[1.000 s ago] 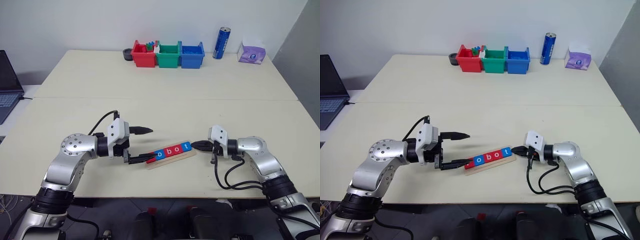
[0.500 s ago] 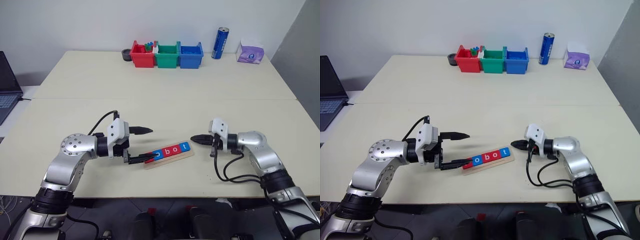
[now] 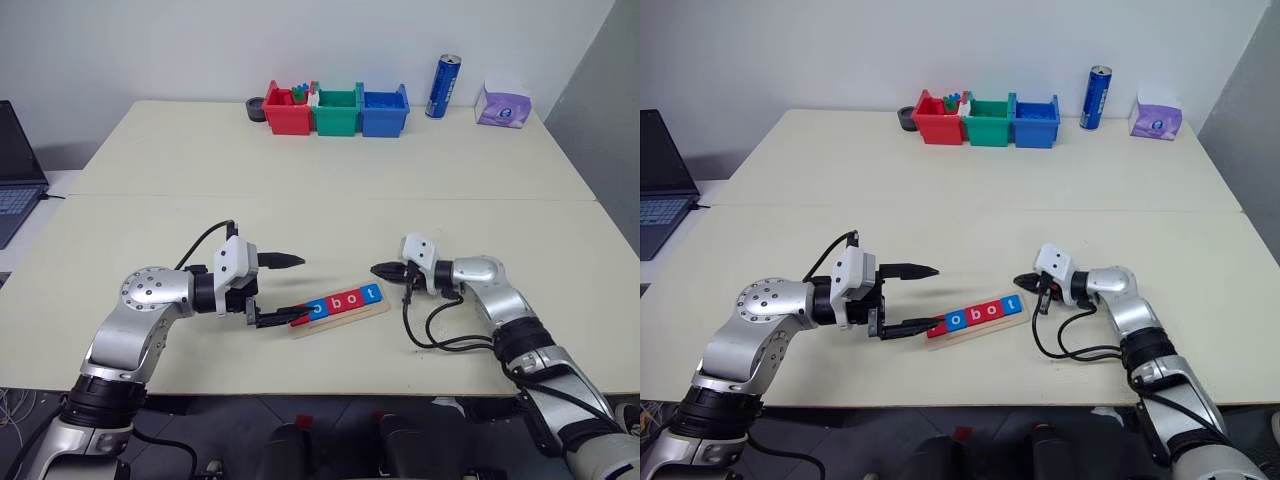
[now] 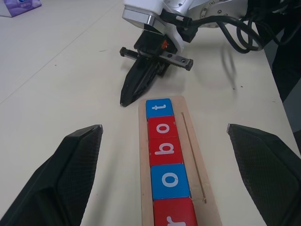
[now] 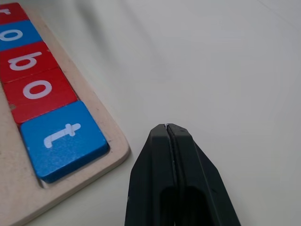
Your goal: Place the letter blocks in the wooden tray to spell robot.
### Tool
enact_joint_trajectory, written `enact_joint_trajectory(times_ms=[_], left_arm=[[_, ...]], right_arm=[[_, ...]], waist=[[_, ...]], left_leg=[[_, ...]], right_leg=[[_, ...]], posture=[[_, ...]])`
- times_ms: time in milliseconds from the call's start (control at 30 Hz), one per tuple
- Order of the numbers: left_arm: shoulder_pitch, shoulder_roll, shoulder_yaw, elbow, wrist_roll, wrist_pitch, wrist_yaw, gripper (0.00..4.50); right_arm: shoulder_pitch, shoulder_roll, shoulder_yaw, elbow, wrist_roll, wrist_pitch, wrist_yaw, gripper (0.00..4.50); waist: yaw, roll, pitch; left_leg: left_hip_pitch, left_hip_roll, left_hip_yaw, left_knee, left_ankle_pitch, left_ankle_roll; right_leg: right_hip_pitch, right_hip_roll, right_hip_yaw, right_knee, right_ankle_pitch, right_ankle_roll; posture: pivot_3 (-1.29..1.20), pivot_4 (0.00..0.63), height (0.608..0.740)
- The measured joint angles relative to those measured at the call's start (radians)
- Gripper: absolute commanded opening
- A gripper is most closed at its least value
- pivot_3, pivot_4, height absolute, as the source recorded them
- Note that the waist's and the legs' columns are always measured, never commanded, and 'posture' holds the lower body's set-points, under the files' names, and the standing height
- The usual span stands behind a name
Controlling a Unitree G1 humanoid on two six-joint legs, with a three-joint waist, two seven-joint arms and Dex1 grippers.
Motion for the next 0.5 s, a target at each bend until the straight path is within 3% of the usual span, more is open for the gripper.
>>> enact_joint_trajectory(times_ms=[500], left_arm=[[-0.011, -0.009, -0.003, 0.002, 0.0, 0.0, -0.001, 4.5]], right_arm=[[0.096, -0.039, 0.008, -0.171, 0.004, 0.049, 0.069, 0.04]], waist=[[0.001, 0.0, 0.0]], left_leg=[[0.0, 0.0, 0.0, 0.0, 0.0, 0.0]], right_leg=[[0.0, 0.0, 0.0, 0.0, 0.0, 0.0]], posture=[[0.0, 0.15, 0.74]])
